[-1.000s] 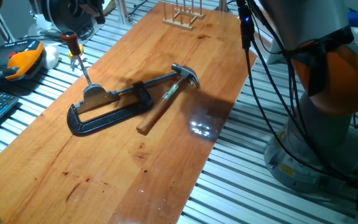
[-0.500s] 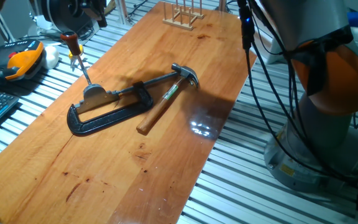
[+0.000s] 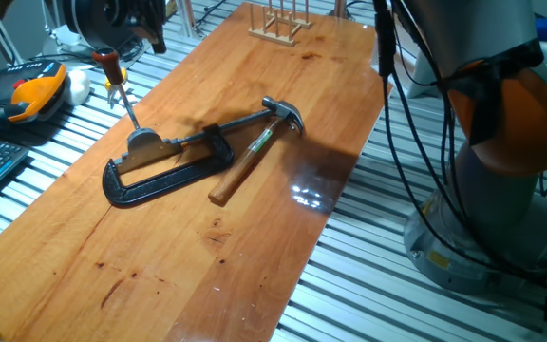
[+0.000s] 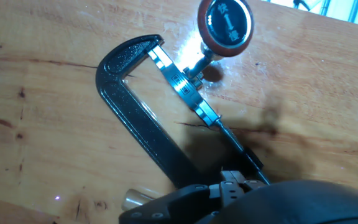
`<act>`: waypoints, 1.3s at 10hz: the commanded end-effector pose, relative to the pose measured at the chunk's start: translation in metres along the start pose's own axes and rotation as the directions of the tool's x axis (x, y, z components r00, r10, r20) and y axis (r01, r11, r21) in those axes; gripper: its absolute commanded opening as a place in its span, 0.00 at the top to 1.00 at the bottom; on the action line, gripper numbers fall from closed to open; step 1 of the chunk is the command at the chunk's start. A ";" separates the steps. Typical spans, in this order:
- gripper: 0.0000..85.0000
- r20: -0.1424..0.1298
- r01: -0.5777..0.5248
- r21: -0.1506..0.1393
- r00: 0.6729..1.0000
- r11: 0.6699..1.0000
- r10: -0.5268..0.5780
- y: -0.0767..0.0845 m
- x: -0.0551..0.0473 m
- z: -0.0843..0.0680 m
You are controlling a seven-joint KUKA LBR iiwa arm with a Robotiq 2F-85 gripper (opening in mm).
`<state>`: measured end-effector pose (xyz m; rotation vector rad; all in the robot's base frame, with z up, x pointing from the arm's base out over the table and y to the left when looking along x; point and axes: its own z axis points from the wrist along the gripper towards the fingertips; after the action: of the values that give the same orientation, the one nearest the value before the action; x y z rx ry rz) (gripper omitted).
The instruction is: Pull up the lever
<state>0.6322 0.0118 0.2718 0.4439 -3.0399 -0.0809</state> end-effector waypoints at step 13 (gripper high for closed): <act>1.00 0.000 -0.008 -0.004 1.000 1.000 0.008 0.011 -0.002 0.024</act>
<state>0.6295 0.0239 0.2481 0.4315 -3.0437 -0.0845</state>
